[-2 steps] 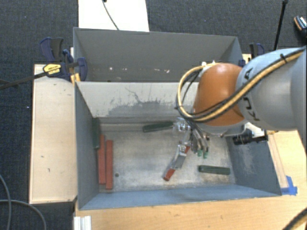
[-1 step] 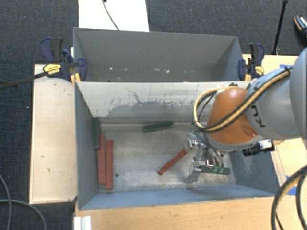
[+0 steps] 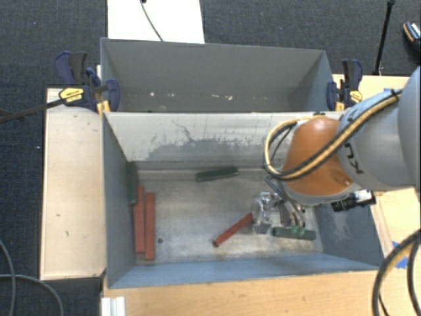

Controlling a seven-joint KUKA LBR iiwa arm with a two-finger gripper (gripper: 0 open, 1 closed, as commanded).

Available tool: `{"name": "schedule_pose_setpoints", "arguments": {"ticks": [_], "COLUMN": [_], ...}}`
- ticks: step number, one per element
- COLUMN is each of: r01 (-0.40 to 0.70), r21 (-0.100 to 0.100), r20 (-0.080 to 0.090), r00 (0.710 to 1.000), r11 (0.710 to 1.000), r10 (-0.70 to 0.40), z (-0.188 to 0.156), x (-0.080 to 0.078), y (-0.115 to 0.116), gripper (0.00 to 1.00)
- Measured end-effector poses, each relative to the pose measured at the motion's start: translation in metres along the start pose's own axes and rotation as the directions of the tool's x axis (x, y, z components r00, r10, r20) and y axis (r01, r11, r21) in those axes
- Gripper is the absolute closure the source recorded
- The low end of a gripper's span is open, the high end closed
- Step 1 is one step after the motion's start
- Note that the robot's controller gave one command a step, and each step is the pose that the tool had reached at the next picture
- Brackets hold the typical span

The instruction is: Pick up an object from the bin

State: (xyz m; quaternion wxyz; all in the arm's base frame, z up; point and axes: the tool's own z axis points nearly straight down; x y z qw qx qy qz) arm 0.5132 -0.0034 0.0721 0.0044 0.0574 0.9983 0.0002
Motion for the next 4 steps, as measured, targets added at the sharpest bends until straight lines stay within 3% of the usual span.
{"name": "schedule_pose_setpoints", "arguments": {"ticks": [1,2,3,4], "r01": [0.001,0.495,0.491,0.519], "r21": [0.0,-0.005,-0.004,0.0], "r20": [-0.006,-0.002,-0.004,0.002], "r00": [1.0,0.869,0.871,0.855], "r11": [1.0,0.869,0.871,0.855], "r10": [-0.001,-0.495,-0.491,-0.519], "z": [0.002,0.001,0.001,-0.147], "x": [0.002,-0.007,-0.006,-0.008], "y": [0.0,0.068,0.066,0.057], "gripper": [0.0,0.0,1.0,1.0]}}
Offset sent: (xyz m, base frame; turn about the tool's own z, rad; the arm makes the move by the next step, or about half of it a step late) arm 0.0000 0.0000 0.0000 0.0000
